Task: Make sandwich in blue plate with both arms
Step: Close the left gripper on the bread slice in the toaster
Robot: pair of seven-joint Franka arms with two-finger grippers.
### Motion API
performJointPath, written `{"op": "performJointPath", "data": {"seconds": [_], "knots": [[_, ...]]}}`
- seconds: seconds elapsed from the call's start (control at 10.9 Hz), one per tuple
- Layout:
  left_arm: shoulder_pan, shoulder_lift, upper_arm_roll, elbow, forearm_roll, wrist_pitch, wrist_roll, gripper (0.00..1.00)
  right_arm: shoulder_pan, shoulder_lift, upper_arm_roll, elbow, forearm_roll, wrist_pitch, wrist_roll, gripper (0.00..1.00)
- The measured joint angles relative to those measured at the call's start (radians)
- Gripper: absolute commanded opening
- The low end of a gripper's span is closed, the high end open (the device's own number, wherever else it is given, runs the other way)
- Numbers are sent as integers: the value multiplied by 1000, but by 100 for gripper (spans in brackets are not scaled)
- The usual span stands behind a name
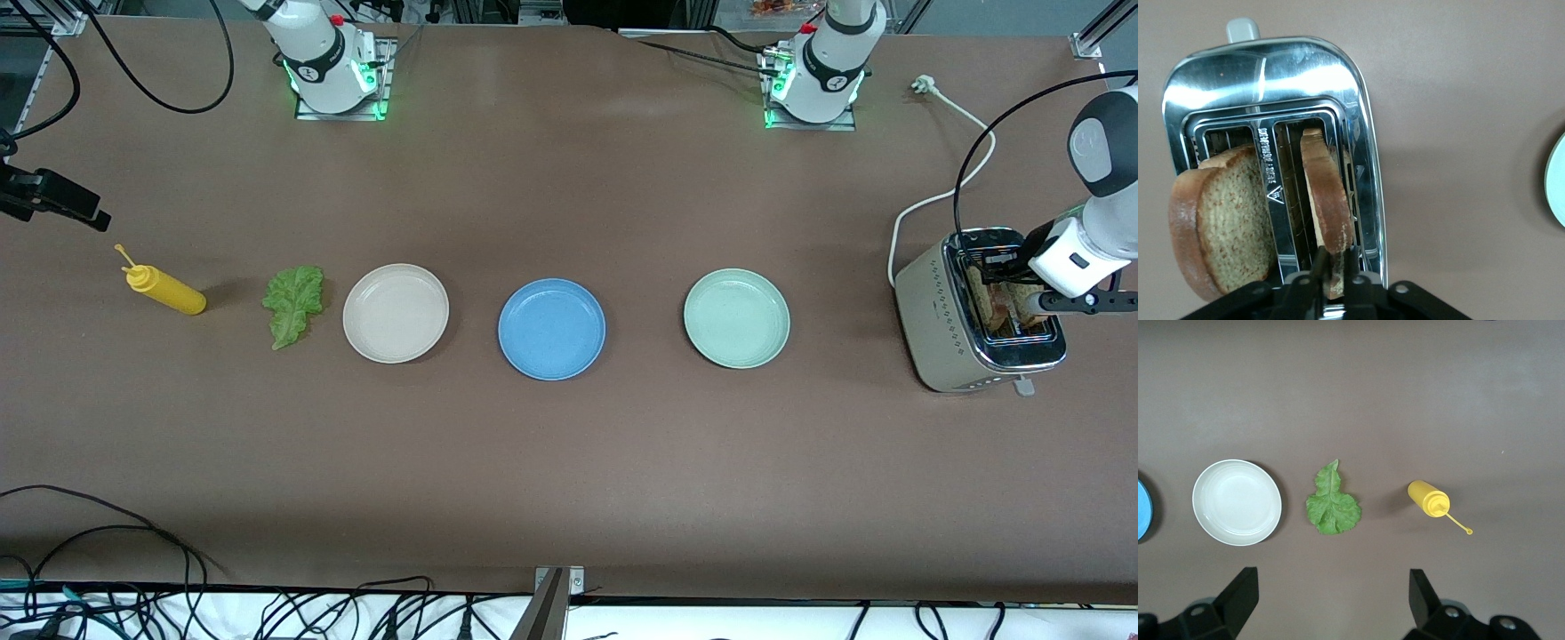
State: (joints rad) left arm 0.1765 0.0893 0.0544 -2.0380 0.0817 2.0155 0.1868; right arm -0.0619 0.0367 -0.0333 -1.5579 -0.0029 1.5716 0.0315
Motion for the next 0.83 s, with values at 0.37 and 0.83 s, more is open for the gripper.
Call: {"op": "performJointPath", "data": {"seconds": [0.37, 0.83], "knots": [[0, 0, 1, -1, 0, -3, 1, 0, 0, 0, 0, 0, 0, 0, 0, 100], [0, 0, 1, 0, 0, -3, 2, 0, 0, 0, 0, 0, 0, 0, 0, 100]]}}
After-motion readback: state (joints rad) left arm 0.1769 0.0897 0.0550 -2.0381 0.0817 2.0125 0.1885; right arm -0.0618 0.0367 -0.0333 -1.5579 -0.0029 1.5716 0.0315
